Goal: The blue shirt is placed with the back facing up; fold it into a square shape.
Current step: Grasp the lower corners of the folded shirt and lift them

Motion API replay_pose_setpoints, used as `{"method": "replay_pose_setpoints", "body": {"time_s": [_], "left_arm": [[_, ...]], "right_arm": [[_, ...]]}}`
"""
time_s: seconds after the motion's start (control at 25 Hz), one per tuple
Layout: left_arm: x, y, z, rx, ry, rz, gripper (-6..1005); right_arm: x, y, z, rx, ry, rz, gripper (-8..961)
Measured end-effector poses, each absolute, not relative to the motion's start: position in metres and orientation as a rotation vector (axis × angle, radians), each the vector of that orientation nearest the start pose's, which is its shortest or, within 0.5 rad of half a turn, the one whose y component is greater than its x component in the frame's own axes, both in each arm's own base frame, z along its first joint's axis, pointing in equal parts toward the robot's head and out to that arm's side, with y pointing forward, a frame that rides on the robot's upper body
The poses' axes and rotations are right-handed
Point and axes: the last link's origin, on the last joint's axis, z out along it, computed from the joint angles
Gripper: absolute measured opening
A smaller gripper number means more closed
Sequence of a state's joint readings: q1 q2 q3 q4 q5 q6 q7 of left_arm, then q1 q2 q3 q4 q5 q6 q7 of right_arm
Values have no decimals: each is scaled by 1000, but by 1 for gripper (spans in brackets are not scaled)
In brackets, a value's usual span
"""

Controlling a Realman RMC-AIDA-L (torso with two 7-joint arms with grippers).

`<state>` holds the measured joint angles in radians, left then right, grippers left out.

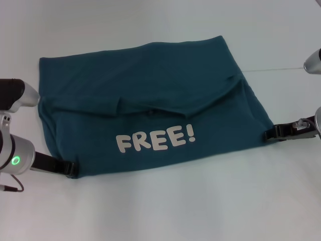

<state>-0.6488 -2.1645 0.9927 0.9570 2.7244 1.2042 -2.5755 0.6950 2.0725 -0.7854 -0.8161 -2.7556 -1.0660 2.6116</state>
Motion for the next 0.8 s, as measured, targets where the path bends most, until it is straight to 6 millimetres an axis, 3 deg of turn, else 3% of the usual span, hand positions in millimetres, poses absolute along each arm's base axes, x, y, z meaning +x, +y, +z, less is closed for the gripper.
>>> {"method": "replay_pose_setpoints", "body": {"time_s": [0.16, 0.36, 0.68, 0.8], "left_arm": [[-259, 384, -16, -2223, -1383, 205, 52], [-259, 384, -17, -2225, -1383, 206, 52], [-258, 384, -18, -2230, -1379, 212, 53], [-258, 383, -19, -2233, -1378, 218, 53]], "right_arm": [[300, 410, 32, -1952, 1488, -67, 509], [298, 410, 30, -1968, 1472, -68, 256], [295, 412, 27, -1991, 1458, -75, 45], [293, 412, 28, -1992, 1455, -78, 43]]}}
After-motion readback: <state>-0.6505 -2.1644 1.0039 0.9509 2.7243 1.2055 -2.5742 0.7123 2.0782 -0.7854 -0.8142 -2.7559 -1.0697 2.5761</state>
